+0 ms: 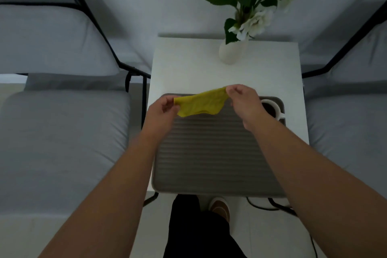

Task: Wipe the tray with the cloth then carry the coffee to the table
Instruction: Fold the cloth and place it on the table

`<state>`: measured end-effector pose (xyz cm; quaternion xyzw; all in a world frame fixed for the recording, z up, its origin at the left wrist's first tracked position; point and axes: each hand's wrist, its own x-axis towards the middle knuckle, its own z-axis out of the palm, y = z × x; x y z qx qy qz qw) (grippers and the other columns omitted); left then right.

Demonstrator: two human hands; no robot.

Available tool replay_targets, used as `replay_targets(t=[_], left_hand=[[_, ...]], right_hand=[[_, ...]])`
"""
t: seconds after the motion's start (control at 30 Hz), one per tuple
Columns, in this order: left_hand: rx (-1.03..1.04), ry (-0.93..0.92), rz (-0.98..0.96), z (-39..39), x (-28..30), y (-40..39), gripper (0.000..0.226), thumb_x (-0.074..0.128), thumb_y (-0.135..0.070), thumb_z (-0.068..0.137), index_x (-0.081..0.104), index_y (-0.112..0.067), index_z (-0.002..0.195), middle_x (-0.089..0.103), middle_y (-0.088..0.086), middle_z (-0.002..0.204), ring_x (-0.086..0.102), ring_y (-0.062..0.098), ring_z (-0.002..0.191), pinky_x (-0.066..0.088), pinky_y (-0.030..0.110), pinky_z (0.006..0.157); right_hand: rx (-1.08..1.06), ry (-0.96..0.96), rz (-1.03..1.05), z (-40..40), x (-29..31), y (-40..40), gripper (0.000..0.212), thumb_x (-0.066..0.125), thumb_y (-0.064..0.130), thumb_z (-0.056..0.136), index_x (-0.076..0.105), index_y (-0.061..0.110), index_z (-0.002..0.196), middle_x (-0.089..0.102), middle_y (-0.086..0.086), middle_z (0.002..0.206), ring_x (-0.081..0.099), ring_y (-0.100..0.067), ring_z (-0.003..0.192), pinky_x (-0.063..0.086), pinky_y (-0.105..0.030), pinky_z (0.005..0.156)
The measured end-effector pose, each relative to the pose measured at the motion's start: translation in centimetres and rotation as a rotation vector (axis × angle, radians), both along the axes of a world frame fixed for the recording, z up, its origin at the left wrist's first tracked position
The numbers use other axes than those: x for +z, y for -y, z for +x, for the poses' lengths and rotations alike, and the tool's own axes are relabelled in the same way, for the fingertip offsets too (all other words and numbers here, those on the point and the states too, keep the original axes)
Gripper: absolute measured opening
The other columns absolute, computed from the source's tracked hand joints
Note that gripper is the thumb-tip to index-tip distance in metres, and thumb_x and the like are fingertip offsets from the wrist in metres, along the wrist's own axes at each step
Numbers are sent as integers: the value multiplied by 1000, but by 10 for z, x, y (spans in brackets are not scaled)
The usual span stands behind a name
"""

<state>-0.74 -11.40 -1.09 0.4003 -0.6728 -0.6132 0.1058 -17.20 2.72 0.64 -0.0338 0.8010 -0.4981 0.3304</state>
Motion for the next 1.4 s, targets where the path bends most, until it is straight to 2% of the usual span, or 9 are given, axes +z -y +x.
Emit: replay_targets(t=[0.17, 0.37, 0.6, 0.73, 0.87, 0.97, 1.1, 1.23, 1.4], left_hand=[[-84, -22, -43, -53, 4, 55, 26, 65, -7, 86, 72, -31, 91, 74, -7, 89, 66, 3, 87, 52, 15, 81], [-68, -17, -5, -91, -14, 97, 16, 64, -12, 90, 69, -27, 86, 70, -14, 75, 63, 0, 73, 47, 11, 72], [-82, 124, -32, -100, -47, 123, 9, 54, -21, 97, 62, -17, 98, 58, 0, 90, 54, 12, 80, 46, 23, 73], [-69, 157, -101, -121, -64, 137, 10, 55, -23, 95, 63, -17, 97, 60, 2, 91, 58, 18, 86, 50, 40, 85], [-21, 187, -222, -149, -75, 149, 21, 54, -24, 95, 64, -21, 113, 64, 3, 97, 65, 24, 92, 54, 40, 87], [-95, 202, -380, -152, -82, 145, 45, 55, -20, 95, 46, -23, 139, 53, 8, 129, 58, 25, 112, 49, 39, 96], [-540, 464, -874, -126, -99, 121, 57, 48, -31, 95, 29, -25, 149, 29, 2, 156, 30, 36, 138, 26, 47, 111], [-693, 622, -881, -107, -117, 105, 59, 28, -45, 101, 5, -32, 154, -2, -12, 162, -1, 28, 149, -2, 50, 117], [-699, 645, -895, -107, -108, 100, 61, 25, -48, 101, 4, -29, 154, -6, -10, 162, -10, 28, 149, -9, 51, 116]], right_hand=[[-48, 73, -46, -42, 1, 47, 15, 45, 24, 99, 58, 17, 101, 58, 2, 90, 53, -12, 70, 46, -22, 62], [-43, -27, -44, -71, -23, 81, 13, 47, 27, 98, 57, 19, 94, 57, 1, 86, 52, -11, 69, 42, -20, 57], [-2, 39, 27, -90, -53, 114, 17, 50, 34, 95, 60, 19, 95, 55, -4, 83, 48, -13, 66, 38, -25, 53], [-89, 29, 10, -93, -67, 132, 18, 48, 30, 98, 59, 17, 104, 60, -10, 96, 55, -14, 59, 49, -23, 44], [-102, 13, -93, -97, -81, 143, 33, 44, 18, 99, 48, 21, 131, 57, -12, 127, 63, -20, 92, 54, -32, 79], [109, -182, 7, -97, -90, 142, 44, 42, 12, 99, 37, 24, 142, 42, -1, 146, 46, -17, 127, 41, -26, 95], [532, -506, 206, -84, -115, 128, 43, 42, 7, 96, 47, 14, 138, 42, -10, 145, 41, -25, 131, 30, -29, 109], [775, -600, 368, -74, -135, 114, 46, 44, 15, 97, 40, 11, 143, 26, -12, 156, 28, -31, 139, 22, -35, 115], [635, -582, 268, -66, -113, 101, 48, 51, 15, 94, 42, 14, 142, 29, -12, 153, 30, -29, 138, 22, -32, 114]])
